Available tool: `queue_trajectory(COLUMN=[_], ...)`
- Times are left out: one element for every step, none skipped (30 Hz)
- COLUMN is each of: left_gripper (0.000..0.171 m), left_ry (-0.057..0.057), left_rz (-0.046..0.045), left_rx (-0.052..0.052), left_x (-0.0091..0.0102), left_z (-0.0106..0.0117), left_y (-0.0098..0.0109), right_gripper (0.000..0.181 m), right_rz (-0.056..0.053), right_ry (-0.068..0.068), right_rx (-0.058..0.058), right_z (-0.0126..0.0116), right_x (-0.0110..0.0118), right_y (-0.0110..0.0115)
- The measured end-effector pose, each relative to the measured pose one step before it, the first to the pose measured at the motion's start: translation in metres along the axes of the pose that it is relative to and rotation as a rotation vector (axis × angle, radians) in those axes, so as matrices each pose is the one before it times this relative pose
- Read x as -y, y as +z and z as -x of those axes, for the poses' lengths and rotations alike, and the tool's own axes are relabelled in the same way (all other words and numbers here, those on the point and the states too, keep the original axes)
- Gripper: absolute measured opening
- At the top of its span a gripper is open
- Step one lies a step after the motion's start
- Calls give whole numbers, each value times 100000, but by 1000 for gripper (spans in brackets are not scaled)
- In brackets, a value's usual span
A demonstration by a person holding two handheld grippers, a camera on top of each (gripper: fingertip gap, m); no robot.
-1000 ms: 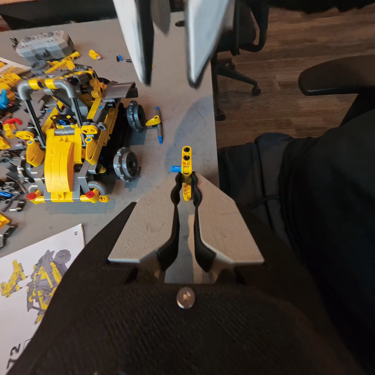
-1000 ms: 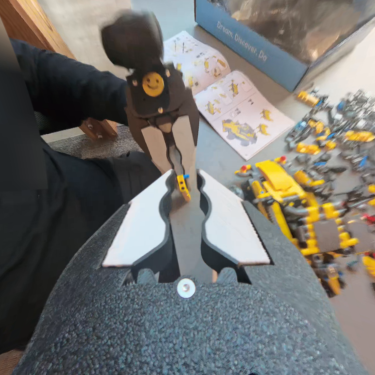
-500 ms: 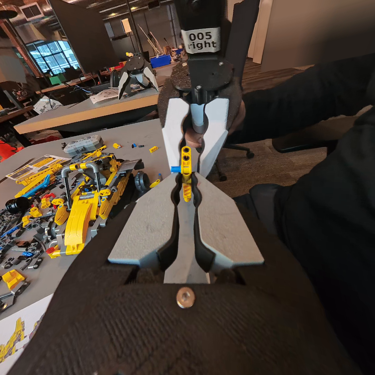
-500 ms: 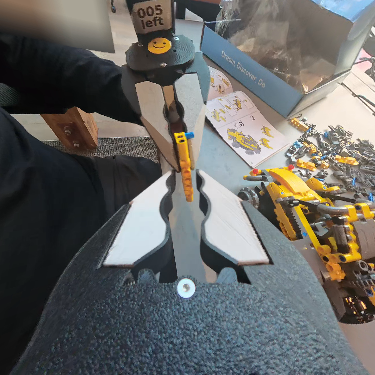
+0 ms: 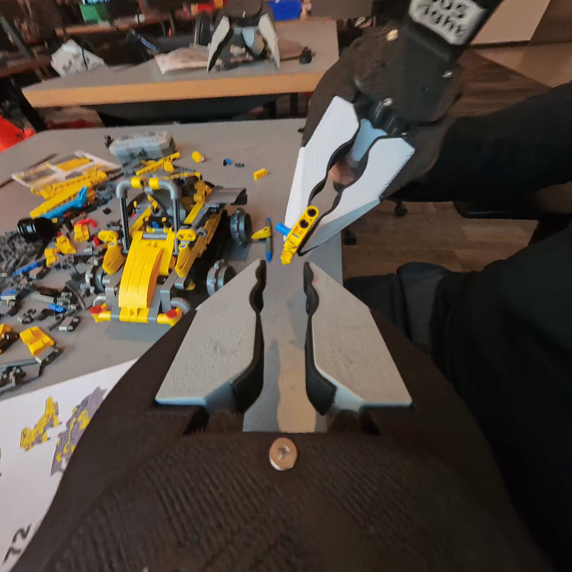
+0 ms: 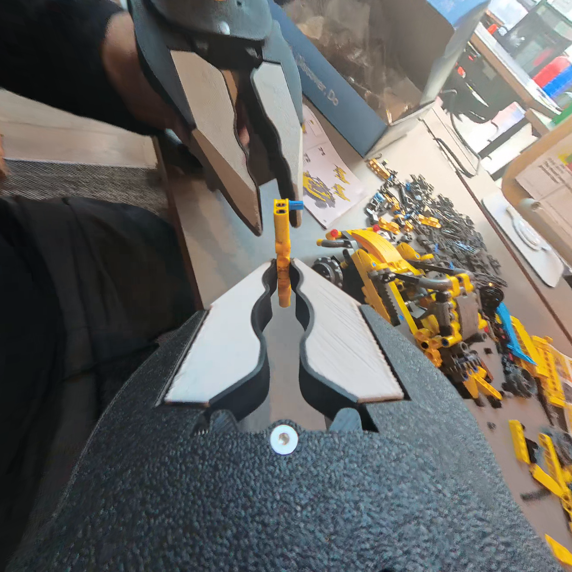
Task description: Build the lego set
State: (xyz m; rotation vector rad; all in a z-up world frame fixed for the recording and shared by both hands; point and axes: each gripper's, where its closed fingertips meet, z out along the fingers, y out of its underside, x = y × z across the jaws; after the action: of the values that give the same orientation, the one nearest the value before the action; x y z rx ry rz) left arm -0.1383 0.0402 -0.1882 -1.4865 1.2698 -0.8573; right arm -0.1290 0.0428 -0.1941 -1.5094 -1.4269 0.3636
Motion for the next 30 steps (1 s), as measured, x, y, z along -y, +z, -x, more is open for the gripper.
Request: queue_trajectory(left_gripper=[24,29,32,31,31,31,31,31,31,31,31,33,33,33,34,34,34,34,34,35,36,38,39,41,42,43,44,44,45,46], left_ry=[-2519,-2928,-2951,-2551,-1849,-864,-108,99,29,-52,-125,-308,-501,-691,-892,-836,-439,-42,181,244,247,358,449,615,795,596,-16,-624,-818,-670], left_rz=[3356,3125,2559,2094,1896,1604,1078,832,1260,1771,1718,1377,1155,1115,1187,1005,548,247,263,396,391,422,650,700,625,616,615,675,629,575], left_rx=[702,260,-197,305,1548,2127,2142,2355,2650,2407,1658,1332,1302,1192,995,418,-449,-546,151,484,-6,-704,-606,-397,-399,-225,-422,-959,-1214,-796], left_x=[-522,-495,-415,-370,-353,-313,-236,-199,-256,-317,-304,-232,-198,-187,-200,-177,-126,-88,-118,-144,-152,-133,-154,-135,-91,-78,-89,-105,-112,-118], left_z=[307,256,202,238,367,387,345,331,352,302,158,72,26,-8,-37,-114,-224,-227,-96,-5,-51,-141,-152,-156,-173,-154,-166,-208,-213,-144], left_y=[14,-1,-35,-59,-107,-132,-149,-142,-122,-71,-34,-9,-10,0,-10,-21,-45,-85,-109,-130,-124,-89,-35,0,34,33,35,38,22,8], right_gripper=[7,7,7,7,7,7,7,7,7,7,7,9,9,9,9,9,11,13,14,14,16,19,19,19,20,20,22,28,34,34], right_rz=[2808,3023,3605,4175,4928,5307,5354,4847,3442,2116,1610,1001,325,-796,-1347,-1443,-1419,-1700,-1920,-2239,-1758,-1198,-1127,-1064,-706,-670,-889,-703,-245,-356], right_ry=[-1670,-1865,-2307,-2830,-3484,-4946,-5718,-5541,-5360,-5209,-4502,-3486,-2349,-2023,110,2024,2060,1573,1621,1892,2455,2680,2150,1629,1703,1871,2063,2206,2442,2739], right_rx=[-2410,-3590,-3663,-3353,-4418,-3327,-1500,-1510,-1675,-709,-145,58,-1393,-159,1399,2630,2776,2733,3555,4070,2620,1385,1469,800,540,1126,1599,1421,1220,1062], right_z=[-180,-374,-355,-269,-389,-144,190,255,302,485,526,462,99,73,99,159,144,180,305,420,235,80,160,89,41,85,91,-9,-125,-202], right_x=[-510,-600,-601,-642,-657,-680,-652,-510,-290,-78,36,150,230,329,361,381,342,303,261,247,131,12,-28,-33,-58,-47,-12,-47,-157,-212], right_y=[248,245,227,272,181,222,253,264,243,234,255,248,129,35,-8,-53,-108,-172,-225,-254,-215,-166,-118,-91,-75,-92,-142,-193,-253,-293])
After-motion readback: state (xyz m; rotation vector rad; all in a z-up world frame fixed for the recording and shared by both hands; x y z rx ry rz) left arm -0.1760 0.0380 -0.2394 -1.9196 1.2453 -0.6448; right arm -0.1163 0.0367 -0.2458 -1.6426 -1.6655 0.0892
